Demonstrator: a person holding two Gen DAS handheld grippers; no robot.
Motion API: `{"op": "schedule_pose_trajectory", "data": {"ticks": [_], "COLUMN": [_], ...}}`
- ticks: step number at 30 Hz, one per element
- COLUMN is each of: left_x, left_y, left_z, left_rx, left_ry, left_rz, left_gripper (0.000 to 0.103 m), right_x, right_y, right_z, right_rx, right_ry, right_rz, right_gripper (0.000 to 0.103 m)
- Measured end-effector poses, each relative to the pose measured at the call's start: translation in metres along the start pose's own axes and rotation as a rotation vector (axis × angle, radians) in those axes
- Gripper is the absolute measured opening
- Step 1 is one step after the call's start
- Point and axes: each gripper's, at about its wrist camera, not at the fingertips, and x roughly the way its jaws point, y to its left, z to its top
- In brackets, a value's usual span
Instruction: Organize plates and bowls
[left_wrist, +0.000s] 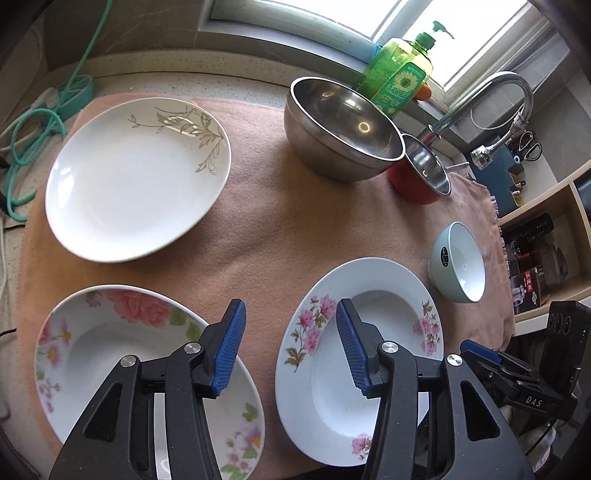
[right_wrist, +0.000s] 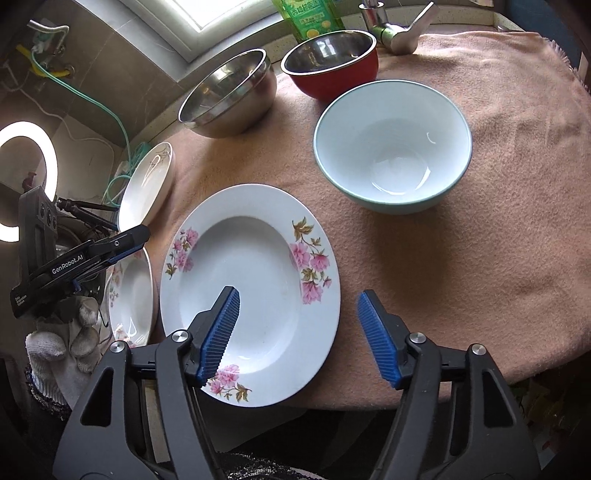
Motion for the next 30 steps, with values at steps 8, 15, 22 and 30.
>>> {"op": "schedule_pose_trajectory", "data": {"ticks": [8, 15, 22, 30], "left_x": [-0.031, -0.060, -0.082, -0.098], "left_y": [0.022, 0.053, 0.080, 0.110], "left_z": [-0.011, -0.027, -0.050, -0.077], "left_rx": [-0.102, -0.206, -0.285, -0.379], "left_ry": [-0.084, -0.150, -0.190, -0.217], "left_rz": [0.022, 0.053, 0.115, 0.155], "left_gripper": [0.057, 0.061, 0.061, 0.062], "right_x": [0.007, 0.017, 0.029, 0.040], "right_y": [0.028, 0.059, 0.088, 0.116], "right_z": [0.011, 0.018, 0.022, 0.025], "right_rx": [-0.070, -0.148, -0.221, -0.292], "right_ry": [-0.001, 0.010, 0.035, 0.055], "right_rz": [0.029, 0.055, 0.081, 0.112], "right_gripper": [0.077, 0.084, 0.084, 0.085]}}
